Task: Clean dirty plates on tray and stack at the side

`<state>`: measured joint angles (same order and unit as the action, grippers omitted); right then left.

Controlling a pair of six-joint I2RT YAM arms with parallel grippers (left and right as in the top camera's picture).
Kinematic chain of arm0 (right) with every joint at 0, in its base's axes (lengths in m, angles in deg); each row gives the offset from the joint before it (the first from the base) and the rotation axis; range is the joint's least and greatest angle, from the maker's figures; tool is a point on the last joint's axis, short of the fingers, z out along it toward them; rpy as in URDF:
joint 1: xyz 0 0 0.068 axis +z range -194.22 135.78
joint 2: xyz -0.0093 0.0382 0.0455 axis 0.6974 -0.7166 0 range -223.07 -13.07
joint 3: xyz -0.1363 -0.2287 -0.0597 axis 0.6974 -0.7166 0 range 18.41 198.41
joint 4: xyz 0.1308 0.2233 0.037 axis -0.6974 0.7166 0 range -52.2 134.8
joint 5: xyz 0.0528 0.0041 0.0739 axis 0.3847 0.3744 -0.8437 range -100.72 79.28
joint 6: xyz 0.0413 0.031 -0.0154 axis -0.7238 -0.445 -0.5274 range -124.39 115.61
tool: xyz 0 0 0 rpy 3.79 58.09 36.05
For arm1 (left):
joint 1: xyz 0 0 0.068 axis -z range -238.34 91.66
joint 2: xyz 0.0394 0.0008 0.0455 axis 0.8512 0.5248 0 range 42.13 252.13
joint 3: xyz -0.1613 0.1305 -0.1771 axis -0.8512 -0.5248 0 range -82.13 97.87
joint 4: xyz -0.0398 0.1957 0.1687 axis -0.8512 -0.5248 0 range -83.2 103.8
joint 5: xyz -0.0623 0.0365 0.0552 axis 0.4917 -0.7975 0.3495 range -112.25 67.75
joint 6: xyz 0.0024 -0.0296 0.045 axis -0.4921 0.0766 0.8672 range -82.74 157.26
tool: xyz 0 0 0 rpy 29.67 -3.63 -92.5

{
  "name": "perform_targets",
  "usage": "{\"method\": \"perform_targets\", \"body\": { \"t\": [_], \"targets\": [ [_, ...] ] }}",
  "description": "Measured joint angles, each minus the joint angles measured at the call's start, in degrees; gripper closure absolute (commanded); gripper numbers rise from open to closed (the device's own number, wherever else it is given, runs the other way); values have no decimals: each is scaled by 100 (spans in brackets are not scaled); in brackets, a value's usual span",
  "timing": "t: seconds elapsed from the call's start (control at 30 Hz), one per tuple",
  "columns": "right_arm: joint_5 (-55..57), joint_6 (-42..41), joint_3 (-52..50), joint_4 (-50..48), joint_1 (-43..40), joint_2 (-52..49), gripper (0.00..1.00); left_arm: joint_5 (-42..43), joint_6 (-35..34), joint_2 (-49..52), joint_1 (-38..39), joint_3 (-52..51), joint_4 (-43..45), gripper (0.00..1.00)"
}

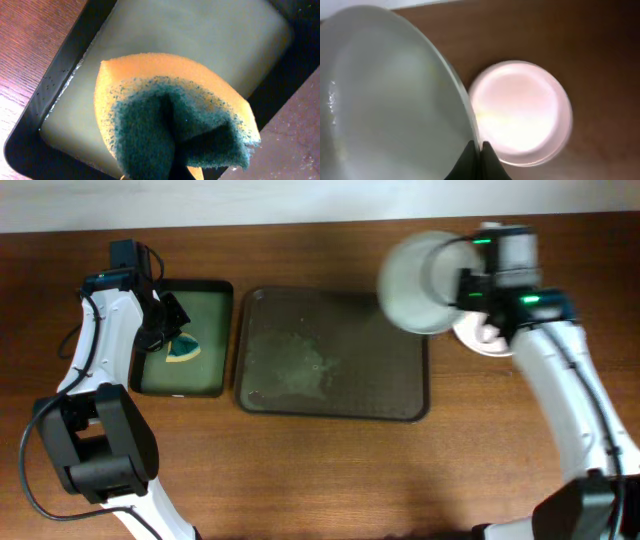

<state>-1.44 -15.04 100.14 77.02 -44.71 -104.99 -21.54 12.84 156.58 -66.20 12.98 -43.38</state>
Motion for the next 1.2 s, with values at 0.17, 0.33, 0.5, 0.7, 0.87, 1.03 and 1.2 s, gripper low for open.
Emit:
{"method": "perform_targets", "body": {
  "t": [0.17, 0.33, 0.5, 0.7, 0.87, 1.03, 1.2],
  "targets": [
    [-651, -227, -518, -205, -1539, -282, 96, 0, 0, 0, 0, 0, 11, 100],
    [-920, -291, -970, -758, -2376, -817, 96, 0, 0, 0, 0, 0, 87, 100],
    [-1045, -365, -975, -1272, -2409, -1040, 26, 0, 0, 0, 0, 0, 92, 100],
    [-1941, -553, -975, -1384, -2356, -1054, 2, 0, 0, 0, 0, 0, 240, 100],
    [-2994, -745, -975, -1237, -2149, -1023, 2, 50, 2, 0, 0, -96, 599, 100],
    [-3281, -890, -975, -955, -1569, -592, 2, 249, 28, 0, 0, -627, 1283, 98],
    [-3342, -894, -975, -826, -846, 142, 2, 343, 48, 2, 0, -1073, 1696, 41]
  ]
}}
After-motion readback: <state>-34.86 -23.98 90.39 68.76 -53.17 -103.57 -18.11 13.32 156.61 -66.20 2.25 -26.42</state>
